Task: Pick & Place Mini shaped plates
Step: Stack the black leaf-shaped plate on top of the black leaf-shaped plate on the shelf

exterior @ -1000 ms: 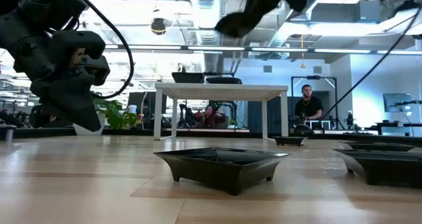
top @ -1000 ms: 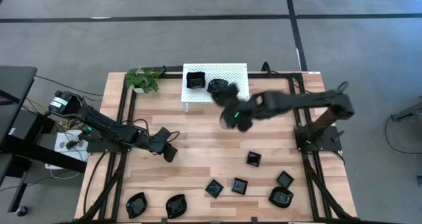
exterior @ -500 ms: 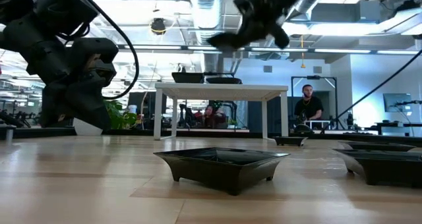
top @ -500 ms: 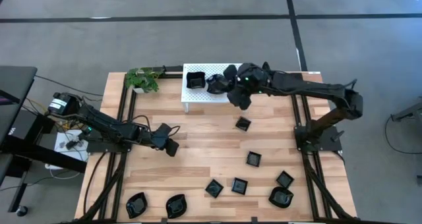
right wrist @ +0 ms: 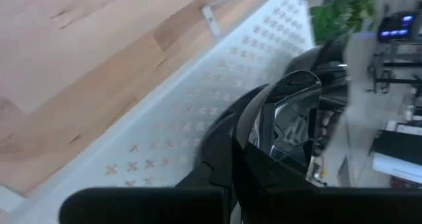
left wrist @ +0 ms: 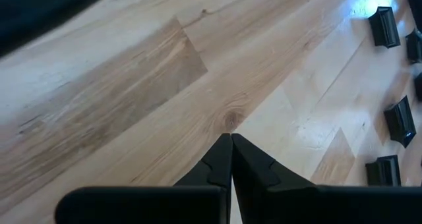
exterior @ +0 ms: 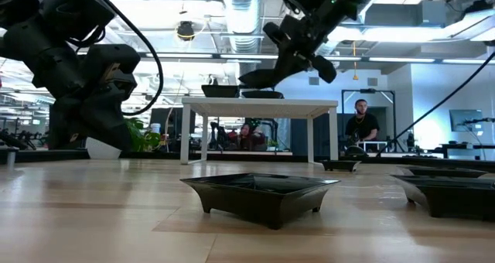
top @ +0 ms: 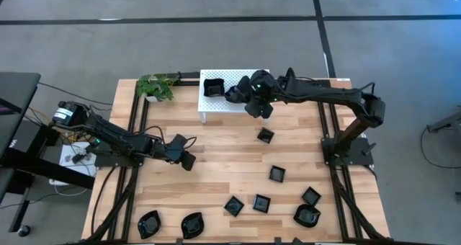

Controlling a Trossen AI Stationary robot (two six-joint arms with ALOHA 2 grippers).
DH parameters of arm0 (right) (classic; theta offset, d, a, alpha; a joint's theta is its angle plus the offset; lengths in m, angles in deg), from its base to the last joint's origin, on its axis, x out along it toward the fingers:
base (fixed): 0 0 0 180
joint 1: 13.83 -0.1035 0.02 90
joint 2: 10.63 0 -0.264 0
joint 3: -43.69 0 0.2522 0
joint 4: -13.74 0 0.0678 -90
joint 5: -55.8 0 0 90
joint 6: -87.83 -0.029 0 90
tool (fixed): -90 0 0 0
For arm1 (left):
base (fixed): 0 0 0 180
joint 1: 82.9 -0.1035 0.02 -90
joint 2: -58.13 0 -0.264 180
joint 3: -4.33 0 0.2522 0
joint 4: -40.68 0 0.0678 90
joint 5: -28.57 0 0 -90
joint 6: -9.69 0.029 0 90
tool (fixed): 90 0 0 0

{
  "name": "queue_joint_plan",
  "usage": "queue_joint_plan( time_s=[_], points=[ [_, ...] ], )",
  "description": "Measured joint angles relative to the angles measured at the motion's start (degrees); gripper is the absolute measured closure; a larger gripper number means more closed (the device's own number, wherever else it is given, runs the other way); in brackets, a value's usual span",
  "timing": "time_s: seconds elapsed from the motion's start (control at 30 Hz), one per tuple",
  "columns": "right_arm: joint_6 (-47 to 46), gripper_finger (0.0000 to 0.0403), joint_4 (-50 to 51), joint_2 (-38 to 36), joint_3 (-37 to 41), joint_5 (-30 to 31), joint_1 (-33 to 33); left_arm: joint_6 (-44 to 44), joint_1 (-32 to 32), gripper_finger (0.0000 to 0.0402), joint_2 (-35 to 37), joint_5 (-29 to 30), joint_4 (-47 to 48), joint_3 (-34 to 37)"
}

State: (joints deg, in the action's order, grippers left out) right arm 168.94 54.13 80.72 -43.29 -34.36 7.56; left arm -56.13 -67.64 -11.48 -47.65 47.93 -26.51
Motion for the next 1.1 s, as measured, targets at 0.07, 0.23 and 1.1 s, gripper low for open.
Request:
queue_joint_plan(
  time_s=[0.07, 0.23, 1.1],
  points=[
    [0.0, 0.0403, 0.3, 0.0, 0.0, 0.0, -0.2, 0.0, 0.0, 0.0394, 0.0, 0.1, 0.0, 0.0],
    [-1.6, 0.04, -0.8, -0.7, 0.0, 0.1, -0.3, 0.0, 0.0, 0.0394, 0.0, 0.2, 0.0, 0.0],
    [-10.5, 0.0368, -0.3, -0.2, 0.0, 0.1, 0.8, 0.0, 0.0, 0.0394, 0.0, 0.2, 0.0, 0.0]
  ],
)
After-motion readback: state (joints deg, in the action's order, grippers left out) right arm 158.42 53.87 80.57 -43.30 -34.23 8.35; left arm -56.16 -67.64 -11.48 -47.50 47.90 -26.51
